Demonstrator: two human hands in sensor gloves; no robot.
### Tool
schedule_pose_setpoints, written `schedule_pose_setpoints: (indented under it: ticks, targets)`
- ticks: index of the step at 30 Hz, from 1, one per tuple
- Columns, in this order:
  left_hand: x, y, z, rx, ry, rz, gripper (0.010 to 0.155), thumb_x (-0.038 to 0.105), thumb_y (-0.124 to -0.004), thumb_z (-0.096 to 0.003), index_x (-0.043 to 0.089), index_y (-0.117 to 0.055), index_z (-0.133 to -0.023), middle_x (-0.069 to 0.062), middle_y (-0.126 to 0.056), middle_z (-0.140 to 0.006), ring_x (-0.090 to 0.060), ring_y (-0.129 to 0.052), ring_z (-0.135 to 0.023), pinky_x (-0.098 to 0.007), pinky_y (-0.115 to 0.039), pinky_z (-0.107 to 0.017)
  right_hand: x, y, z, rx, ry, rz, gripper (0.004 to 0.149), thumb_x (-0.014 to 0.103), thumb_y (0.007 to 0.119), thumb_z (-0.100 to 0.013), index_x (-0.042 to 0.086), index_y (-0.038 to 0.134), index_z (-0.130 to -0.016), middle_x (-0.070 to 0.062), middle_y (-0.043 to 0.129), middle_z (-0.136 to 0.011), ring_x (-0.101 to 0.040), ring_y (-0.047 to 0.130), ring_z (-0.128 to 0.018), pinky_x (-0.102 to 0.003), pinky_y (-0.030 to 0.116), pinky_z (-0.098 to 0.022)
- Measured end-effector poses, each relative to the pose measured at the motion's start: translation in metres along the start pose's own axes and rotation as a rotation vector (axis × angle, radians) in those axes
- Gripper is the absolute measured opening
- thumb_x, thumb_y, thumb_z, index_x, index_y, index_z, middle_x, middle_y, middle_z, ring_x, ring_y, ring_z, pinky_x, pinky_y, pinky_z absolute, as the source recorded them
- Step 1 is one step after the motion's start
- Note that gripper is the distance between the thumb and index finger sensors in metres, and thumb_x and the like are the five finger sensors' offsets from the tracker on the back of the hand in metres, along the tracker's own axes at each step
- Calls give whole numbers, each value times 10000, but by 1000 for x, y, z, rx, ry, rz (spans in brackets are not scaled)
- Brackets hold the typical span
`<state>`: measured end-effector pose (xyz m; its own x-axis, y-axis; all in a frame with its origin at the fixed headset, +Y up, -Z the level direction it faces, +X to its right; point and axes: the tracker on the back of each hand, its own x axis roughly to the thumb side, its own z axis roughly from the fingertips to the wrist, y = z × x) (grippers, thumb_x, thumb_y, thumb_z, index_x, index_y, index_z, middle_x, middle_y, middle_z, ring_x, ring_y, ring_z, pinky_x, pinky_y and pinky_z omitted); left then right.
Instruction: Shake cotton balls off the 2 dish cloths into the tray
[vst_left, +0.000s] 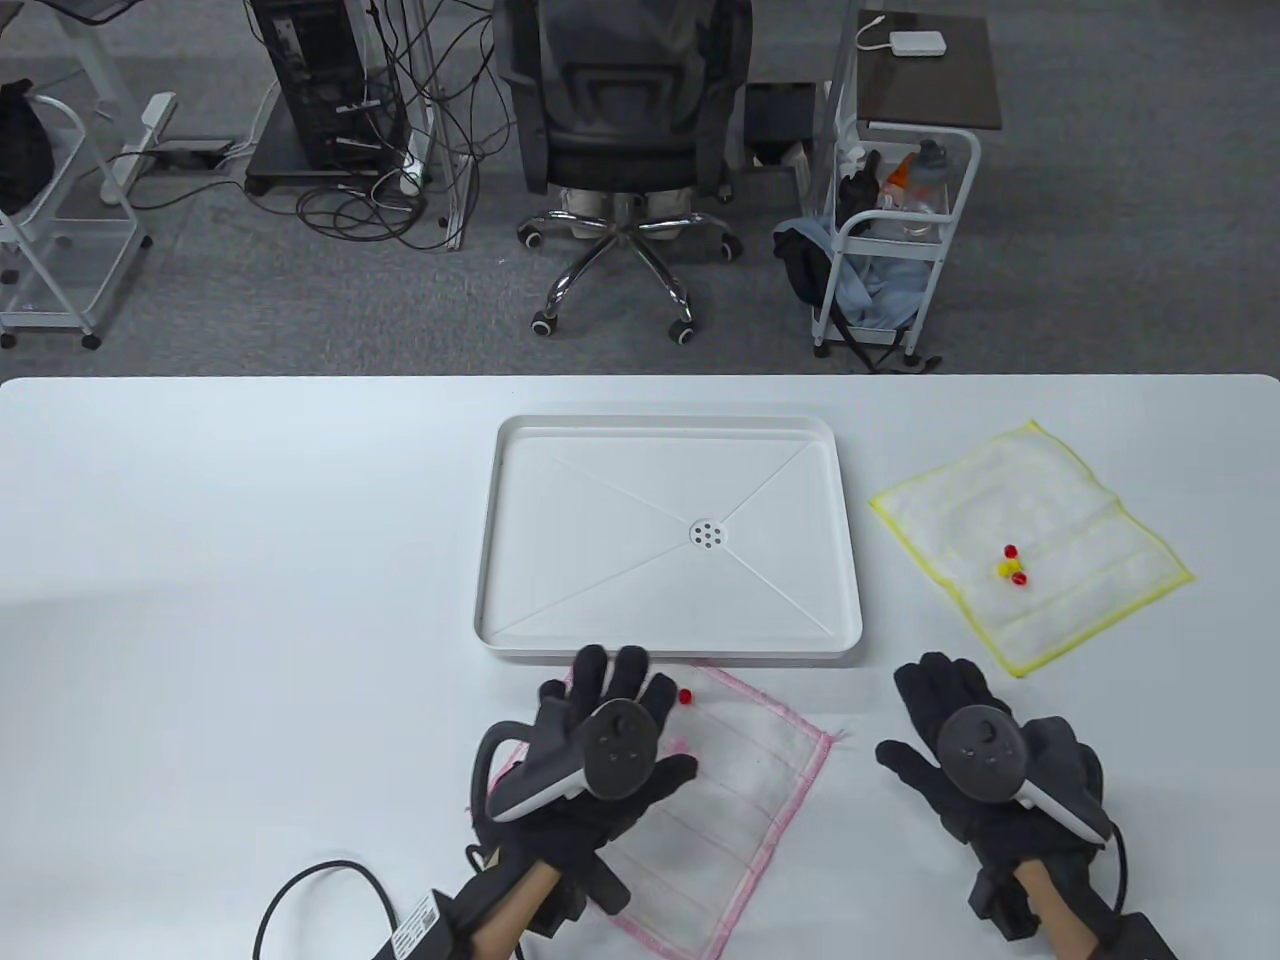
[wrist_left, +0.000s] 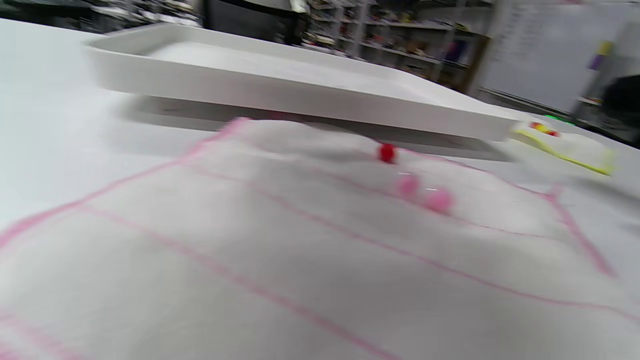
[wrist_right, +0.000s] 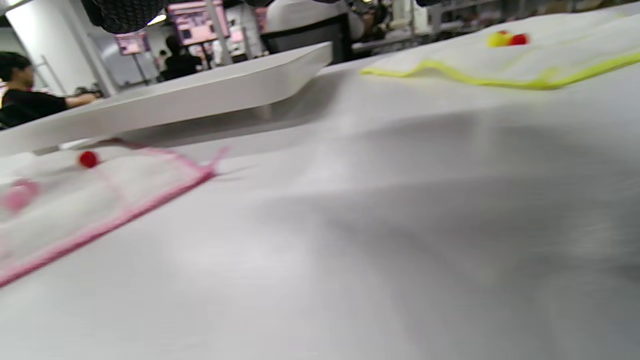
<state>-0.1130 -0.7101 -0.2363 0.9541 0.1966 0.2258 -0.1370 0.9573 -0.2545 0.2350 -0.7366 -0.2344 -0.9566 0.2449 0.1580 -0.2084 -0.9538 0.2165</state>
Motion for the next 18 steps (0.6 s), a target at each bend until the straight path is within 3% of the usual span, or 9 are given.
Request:
schedule_pose_setpoints:
  ticks: [5,8,12,18]
  targets:
    - [-28,-28,-8,-169,276,-61,875,760,-493,-491,259,-253,-1167,-215,-156,-1200,-517,-314,-1077,-677,-515,-762,58,21,-21,153,30,103,826,586,618,-506,190,218,-1110,-207,162,-1162,-463,285,-1021,-579,396,-751]
    - [-31,-39,-17,-245,354,-129,919,785,-476,-478,237,-208,-1167,-225,-163,-1182,-494,-350,-1076,-684,-543,-750,76,31,-41,212,77,164,856,608,579,-507,161,164,-1108,-230,97,-1126,-480,254,-978,-567,390,-744]
    - [-33,-46,-20,-294,419,-128,954,800,-497,-470,232,-176,-1166,-224,-180,-1170,-477,-378,-1061,-737,-555,-711,86,38,-59,278,129,161,865,602,587,-508,146,157,-1104,-235,112,-1105,-480,273,-942,-548,401,-732]
    - [-29,-51,-22,-328,437,-162,948,748,-589,-479,205,-208,-1156,-206,-242,-1138,-447,-411,-1016,-604,-662,-721,88,46,-70,357,131,213,897,548,688,-494,123,180,-1099,-228,163,-1089,-461,327,-913,-516,445,-712]
